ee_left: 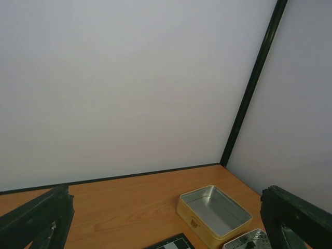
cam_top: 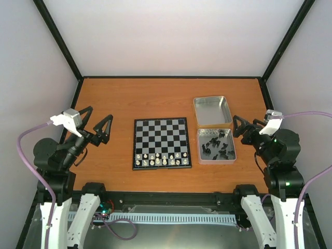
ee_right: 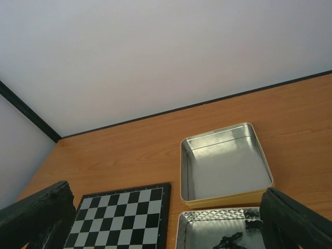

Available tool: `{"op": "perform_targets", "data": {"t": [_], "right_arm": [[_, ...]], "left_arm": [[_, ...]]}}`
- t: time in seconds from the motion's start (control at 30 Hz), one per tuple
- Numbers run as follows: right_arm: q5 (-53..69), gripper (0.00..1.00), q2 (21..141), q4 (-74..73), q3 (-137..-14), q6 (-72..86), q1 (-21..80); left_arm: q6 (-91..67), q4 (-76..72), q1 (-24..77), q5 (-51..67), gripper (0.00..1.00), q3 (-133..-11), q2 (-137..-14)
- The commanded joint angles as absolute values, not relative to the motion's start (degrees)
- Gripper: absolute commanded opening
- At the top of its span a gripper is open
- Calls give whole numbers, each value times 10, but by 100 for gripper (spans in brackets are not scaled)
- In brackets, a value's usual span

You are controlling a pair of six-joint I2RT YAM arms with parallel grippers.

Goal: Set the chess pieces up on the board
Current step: Pick up the chess piece from the storage box.

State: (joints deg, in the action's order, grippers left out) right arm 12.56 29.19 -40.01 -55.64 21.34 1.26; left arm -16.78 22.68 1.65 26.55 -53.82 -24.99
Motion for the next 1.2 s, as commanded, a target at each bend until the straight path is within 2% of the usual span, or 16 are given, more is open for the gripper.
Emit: {"op": "perform_targets", "data": {"t": [0.0,0.3,0.47,0.6,0.87,1.0,1.13,1.17], "right_arm": [[138,97,283,-390,-541,246,4],[206,100,290,-421,-527,227,2],[252,99,343,-447,-510,202,2],[245,96,400,-453,-499,188,2],[223,78,490,-416,-447,229,20],[158,62,556,-397,-427,251,66],[58,52,618,-389,-434,275,132],[39,45,634,-389,-440,278,152]], "left_arm": [[-187,191,10,301,100,-535,-246],[-226,205,19,332,100,-525,-256],[-277,167,20,330,100,-477,-261],[-296,122,19,329,100,-425,-269],[-249,99,20,310,100,-372,-303],[-230,122,20,296,100,-365,-305],[-208,154,20,273,100,-366,-294],[-204,161,19,267,100,-369,-292]]}}
